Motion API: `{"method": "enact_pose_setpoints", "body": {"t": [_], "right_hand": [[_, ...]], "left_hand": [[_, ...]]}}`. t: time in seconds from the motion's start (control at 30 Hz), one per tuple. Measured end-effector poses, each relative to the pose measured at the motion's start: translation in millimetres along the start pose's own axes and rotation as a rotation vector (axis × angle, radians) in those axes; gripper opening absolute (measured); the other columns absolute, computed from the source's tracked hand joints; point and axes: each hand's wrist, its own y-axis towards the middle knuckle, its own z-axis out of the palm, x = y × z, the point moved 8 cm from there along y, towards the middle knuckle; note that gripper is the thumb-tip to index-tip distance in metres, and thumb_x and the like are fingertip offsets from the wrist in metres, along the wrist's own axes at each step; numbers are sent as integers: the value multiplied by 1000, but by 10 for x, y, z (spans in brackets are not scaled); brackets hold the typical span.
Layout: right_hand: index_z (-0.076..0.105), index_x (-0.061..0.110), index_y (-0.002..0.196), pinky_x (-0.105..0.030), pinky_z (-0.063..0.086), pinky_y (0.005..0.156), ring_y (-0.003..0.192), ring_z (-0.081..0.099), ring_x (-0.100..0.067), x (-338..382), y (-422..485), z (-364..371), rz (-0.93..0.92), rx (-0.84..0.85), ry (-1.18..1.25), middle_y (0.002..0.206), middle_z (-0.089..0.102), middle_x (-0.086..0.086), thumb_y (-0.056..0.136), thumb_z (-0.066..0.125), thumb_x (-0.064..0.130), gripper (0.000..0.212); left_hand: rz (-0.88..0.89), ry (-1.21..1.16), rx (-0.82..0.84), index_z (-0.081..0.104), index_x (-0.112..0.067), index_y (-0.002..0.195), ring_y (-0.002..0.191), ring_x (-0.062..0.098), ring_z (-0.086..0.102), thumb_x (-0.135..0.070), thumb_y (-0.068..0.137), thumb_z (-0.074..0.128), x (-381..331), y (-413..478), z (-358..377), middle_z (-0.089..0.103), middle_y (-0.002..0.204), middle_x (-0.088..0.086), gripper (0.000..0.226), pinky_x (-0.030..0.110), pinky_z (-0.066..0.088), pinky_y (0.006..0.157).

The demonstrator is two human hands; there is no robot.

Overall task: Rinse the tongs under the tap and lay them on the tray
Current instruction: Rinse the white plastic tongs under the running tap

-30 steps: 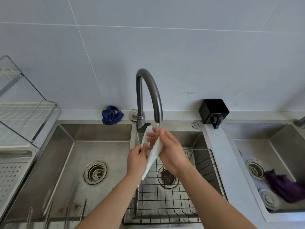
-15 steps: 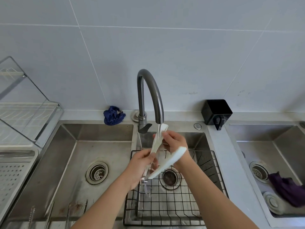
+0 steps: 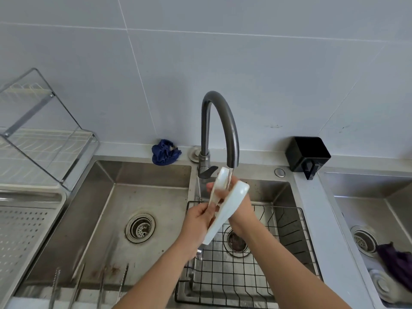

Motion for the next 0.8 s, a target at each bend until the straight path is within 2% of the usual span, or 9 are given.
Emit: {"method": "enact_pose_setpoints", "body": {"t": [0.03,0.07,0.13,0.23,0.3,0.43,0.53,0.67,0.8], "right_hand": [[74,24,98,-47,64,73,81,73,-27,-46,-37,43,23,68,-34,96,78,-17,89,67,9,18],[70,14,109,-51,63,78,84,74,-29,-67,-61,49,36,93,-41,100,78,-18,86,69,6,24],[60,-3,116,-51,64,76,82,75,-33,-10,-26,24,31,71,-29,100,77,-22,90,72,9,31],[59,3,99,-43,60,63,67,69,-34,72,91,-57,99,-38,191,83,70,-25,96,68,29,28],[58,7,93,-39,58,61,64,64,-30,51,152,-140,133,-121,375,76,64,-18,98,65,26,21],[65,18,87,-37,53,65,71,61,-23,41,126,-459,7,-435,1,72,66,-2,101,57,17,17],[63,14,93,-27,50,57,68,59,-17,72,62,-494,-56,-525,20,70,64,3,101,56,14,11],[67,10,110,-33,50,48,63,63,-21,-10,15,-209,33,-148,131,80,67,-8,104,53,19,18],[62,1,125,-35,55,61,78,68,-30,147,-17,-115,7,96,48,103,71,-21,99,61,20,32]], "left_hand": [[-13,-35,1,75,-23,72,48,9,50,-39,100,55,-6,13,-18,57,57,-1,38,22,40,45],[-27,-68,8,76,-22,71,49,11,51,-42,98,57,-7,26,-26,57,57,1,38,25,40,45],[-43,-133,41,76,-16,77,47,16,51,-49,92,60,-14,47,-13,56,61,8,39,26,42,44],[-77,-164,165,72,-9,87,41,21,54,-57,88,57,1,57,88,59,61,11,50,26,46,38],[-122,-199,263,74,-14,91,43,24,59,-60,91,53,33,42,163,66,66,16,52,26,47,38],[-146,-169,280,68,-23,121,70,26,69,-81,86,38,114,29,154,75,91,13,75,31,52,53],[-34,-60,225,67,-27,122,79,20,70,-89,74,48,42,16,137,76,94,4,81,33,50,59],[-42,-64,111,72,-11,104,57,20,61,-75,90,42,2,77,93,72,76,11,71,28,43,45],[-75,-56,86,70,-8,78,40,20,48,-75,93,36,50,106,82,57,54,8,76,24,35,36]]}}
